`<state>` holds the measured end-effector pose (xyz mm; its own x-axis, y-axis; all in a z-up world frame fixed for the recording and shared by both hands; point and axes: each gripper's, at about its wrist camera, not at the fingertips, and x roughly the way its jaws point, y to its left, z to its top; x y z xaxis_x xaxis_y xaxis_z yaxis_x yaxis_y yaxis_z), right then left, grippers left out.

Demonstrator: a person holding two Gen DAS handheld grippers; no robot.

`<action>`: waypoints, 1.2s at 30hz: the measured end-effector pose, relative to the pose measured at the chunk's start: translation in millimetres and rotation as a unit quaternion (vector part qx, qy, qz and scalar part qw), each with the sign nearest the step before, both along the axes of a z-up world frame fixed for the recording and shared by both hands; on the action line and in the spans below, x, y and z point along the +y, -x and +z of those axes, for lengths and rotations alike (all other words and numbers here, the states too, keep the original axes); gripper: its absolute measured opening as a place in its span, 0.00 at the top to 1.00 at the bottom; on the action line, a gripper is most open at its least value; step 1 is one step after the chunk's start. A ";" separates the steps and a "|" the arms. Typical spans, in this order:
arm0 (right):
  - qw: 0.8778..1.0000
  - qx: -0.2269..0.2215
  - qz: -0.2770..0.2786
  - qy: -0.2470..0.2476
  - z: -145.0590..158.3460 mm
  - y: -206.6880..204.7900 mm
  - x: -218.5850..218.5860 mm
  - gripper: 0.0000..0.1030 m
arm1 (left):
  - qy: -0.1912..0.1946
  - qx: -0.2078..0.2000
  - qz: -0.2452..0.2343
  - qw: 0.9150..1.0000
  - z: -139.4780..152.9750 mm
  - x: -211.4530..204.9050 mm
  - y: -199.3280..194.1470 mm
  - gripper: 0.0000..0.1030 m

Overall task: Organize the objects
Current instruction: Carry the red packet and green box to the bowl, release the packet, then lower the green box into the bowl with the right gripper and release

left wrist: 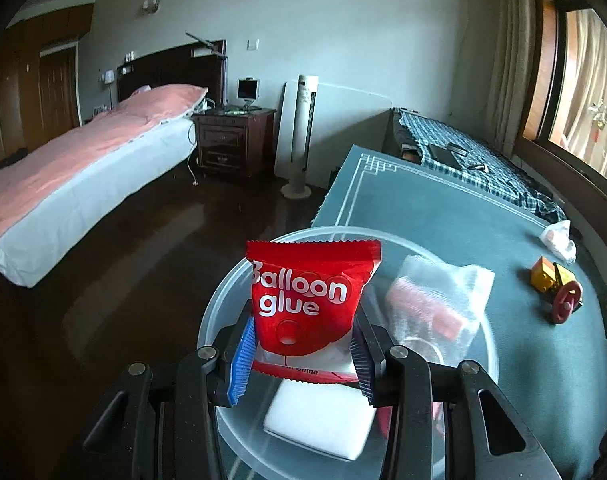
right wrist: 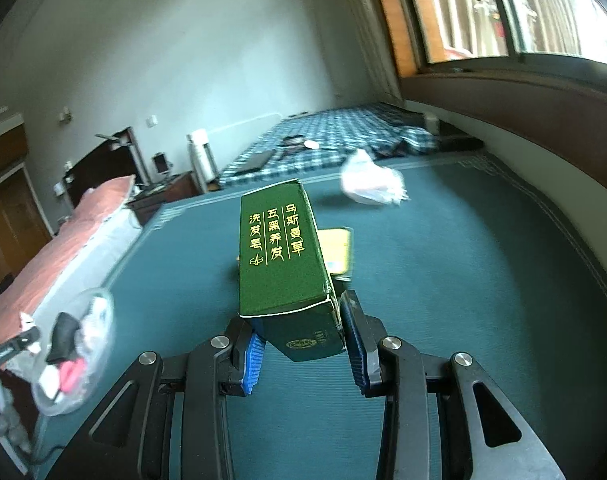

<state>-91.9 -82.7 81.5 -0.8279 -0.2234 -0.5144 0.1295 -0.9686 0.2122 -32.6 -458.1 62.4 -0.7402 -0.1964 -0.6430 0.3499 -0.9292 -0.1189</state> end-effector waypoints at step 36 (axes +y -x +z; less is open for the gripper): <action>0.953 -0.094 0.283 0.059 -15.1 22.9 -251.6 0.64 | -0.001 0.046 0.049 0.998 4.5 -25.5 -28.9 0.18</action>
